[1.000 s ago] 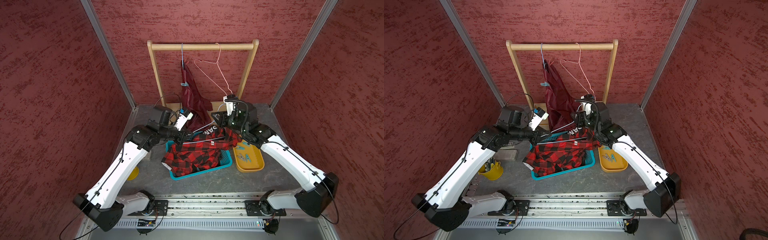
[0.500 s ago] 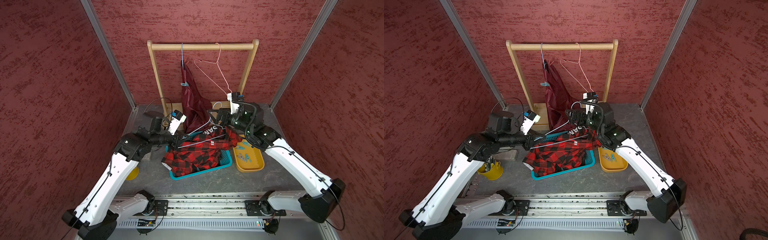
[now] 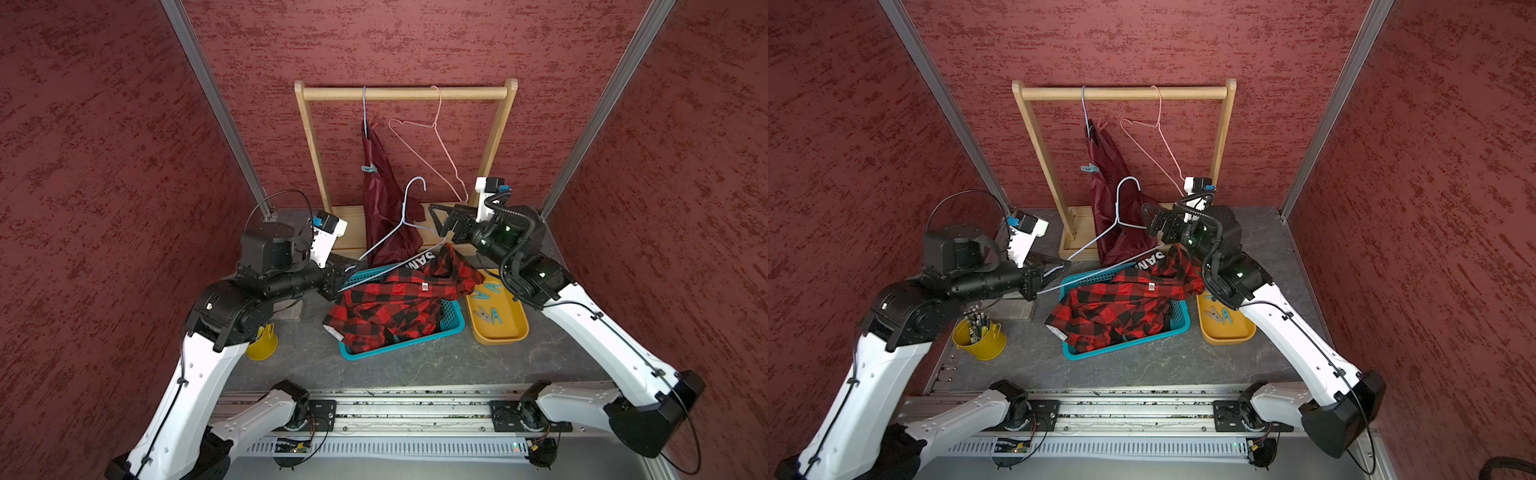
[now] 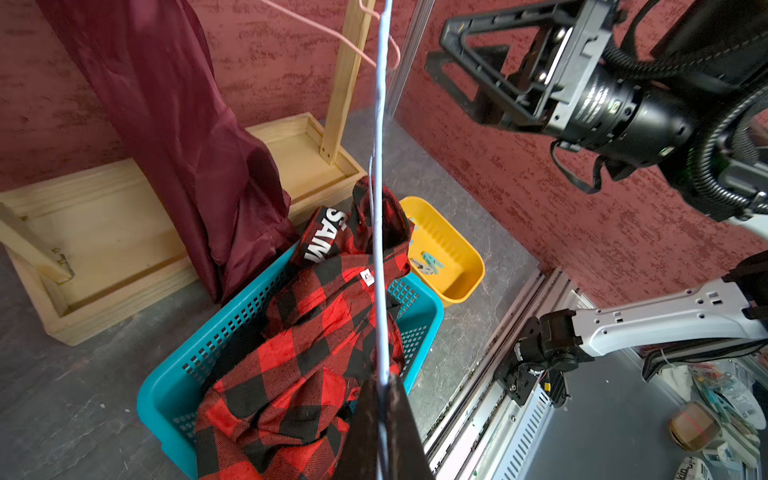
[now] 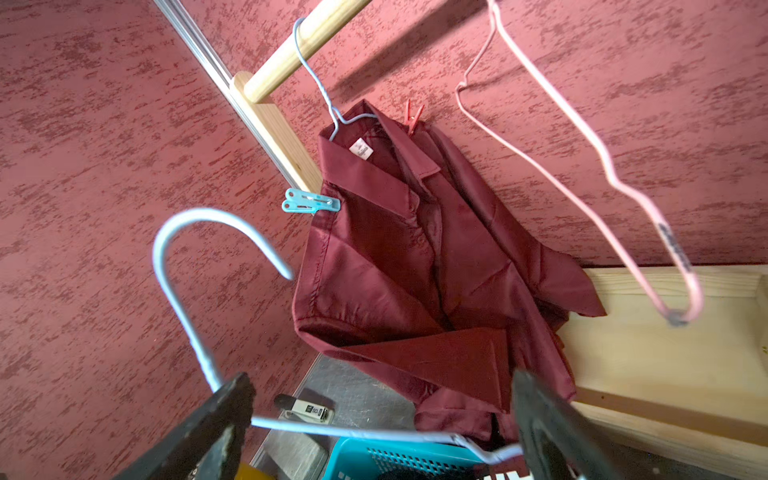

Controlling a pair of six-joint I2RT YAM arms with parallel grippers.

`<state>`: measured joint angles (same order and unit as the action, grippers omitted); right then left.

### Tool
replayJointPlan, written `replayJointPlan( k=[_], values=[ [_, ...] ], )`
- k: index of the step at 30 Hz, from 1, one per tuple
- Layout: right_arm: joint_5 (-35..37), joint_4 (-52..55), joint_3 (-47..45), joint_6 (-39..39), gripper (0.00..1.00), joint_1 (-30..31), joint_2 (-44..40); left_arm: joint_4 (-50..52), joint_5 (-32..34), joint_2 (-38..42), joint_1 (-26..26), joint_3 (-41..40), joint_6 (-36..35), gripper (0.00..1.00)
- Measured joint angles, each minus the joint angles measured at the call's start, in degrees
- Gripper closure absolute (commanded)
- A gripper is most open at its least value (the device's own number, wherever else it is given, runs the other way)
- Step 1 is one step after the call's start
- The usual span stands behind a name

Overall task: Remove the clothespins securing long-sleeve shirts to the hanger
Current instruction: Place the hanger on the clothesline.

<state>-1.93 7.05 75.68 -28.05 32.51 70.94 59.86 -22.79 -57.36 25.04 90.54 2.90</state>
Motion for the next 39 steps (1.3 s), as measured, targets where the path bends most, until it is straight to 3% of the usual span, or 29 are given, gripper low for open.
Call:
replayJointPlan(
  k=[11,17,29,39],
  values=[
    [5.16,0.02,0.0,0.0,0.01,-0.33,-1.79,0.28,11.3,-4.87,0.0,12.24,4.96,1.0],
    [5.2,0.07,-0.02,0.0,0.01,-0.37,-1.81,-2.16,19.91,-12.74,1.31,19.45,8.5,1.0],
    [2.86,0.0,-4.42,-1.79,0.01,-0.46,-4.13,-6.14,37.92,-30.12,10.05,32.54,9.53,1.0],
    [0.48,0.2,-9.35,-3.67,0.01,-0.46,-6.36,-7.78,45.99,-38.16,10.67,41.16,9.27,1.0]
  ],
)
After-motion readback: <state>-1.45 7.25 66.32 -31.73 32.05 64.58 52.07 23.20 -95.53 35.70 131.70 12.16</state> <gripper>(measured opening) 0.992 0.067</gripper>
